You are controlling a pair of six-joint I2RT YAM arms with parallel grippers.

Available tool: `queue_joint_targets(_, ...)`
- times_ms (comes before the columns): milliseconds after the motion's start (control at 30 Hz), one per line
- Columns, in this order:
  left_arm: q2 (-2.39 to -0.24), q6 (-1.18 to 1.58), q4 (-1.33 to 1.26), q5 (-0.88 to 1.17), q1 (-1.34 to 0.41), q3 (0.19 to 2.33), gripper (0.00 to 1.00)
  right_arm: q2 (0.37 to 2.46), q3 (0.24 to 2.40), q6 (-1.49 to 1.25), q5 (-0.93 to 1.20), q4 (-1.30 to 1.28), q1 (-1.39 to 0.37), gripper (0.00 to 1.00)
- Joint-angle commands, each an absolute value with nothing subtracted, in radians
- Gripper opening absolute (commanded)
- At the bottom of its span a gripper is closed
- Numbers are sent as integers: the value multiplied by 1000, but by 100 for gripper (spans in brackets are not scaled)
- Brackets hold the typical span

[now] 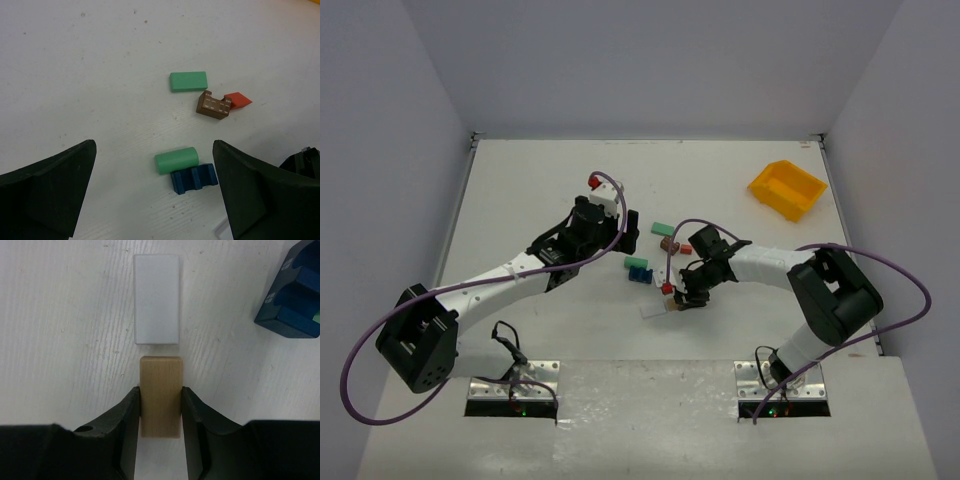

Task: Build the wood block tower

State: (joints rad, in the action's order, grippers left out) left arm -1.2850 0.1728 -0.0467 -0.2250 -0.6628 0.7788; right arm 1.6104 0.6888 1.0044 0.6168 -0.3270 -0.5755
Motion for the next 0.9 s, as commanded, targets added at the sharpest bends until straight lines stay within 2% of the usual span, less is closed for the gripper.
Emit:
queue_joint_targets(0,-1284,172,-60,-241,-676,822,100,1624,676,996,572,-402,-572,36)
queue_joint_targets(867,-1285,168,-61,-244,-678,818,100,1634,688,966,600,-378,-601,37)
